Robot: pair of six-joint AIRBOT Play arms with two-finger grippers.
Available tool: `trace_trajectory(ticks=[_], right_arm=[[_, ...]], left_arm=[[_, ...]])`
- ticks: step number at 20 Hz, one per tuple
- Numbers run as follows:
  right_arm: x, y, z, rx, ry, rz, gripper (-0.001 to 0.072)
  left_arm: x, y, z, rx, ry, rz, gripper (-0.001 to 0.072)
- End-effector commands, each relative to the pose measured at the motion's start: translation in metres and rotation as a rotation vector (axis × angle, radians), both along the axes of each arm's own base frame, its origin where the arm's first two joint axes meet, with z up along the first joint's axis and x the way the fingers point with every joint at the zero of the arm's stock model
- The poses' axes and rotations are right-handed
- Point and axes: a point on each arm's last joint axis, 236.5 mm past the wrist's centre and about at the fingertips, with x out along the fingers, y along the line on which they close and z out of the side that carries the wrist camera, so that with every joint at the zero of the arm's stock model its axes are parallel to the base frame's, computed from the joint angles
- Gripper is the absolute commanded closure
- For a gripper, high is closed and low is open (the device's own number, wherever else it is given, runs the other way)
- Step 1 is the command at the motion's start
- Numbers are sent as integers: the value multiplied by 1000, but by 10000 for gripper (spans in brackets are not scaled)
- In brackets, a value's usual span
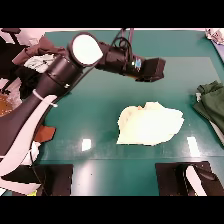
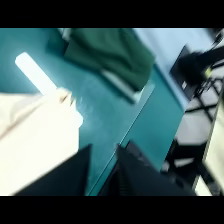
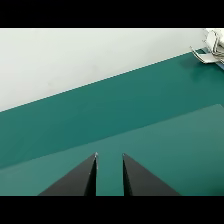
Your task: Fold the shirts.
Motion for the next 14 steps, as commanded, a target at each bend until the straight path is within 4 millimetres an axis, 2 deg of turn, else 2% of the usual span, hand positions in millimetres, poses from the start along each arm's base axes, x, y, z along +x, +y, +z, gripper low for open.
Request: trace_trajectory(ticks=[1,3,6,7,8,11,14], right_arm=[[-1,-2,-6,-26,32,-4,513],[-7,-9,-23,-91,116,-17,513],[-12,-12,-37,-121,182,-21,513],[-13,-10,-40,-111,195,-16,513],[-14,-8,-45,-103,217,-7,513],[-16,-6,-68,-78,276,6,512],[-24,-1,-99,-41,336,14,512]], left_arm=[[-10,0,-75,187,113,-78,309],[-13,-3,-105,243,111,-132,311],[-5,-8,-126,270,31,-182,291],[-5,-7,-137,295,23,-201,148],[-6,-4,-150,330,22,-227,93],[-12,15,-199,486,-11,-355,92],[3,29,-223,585,-111,-397,93]])
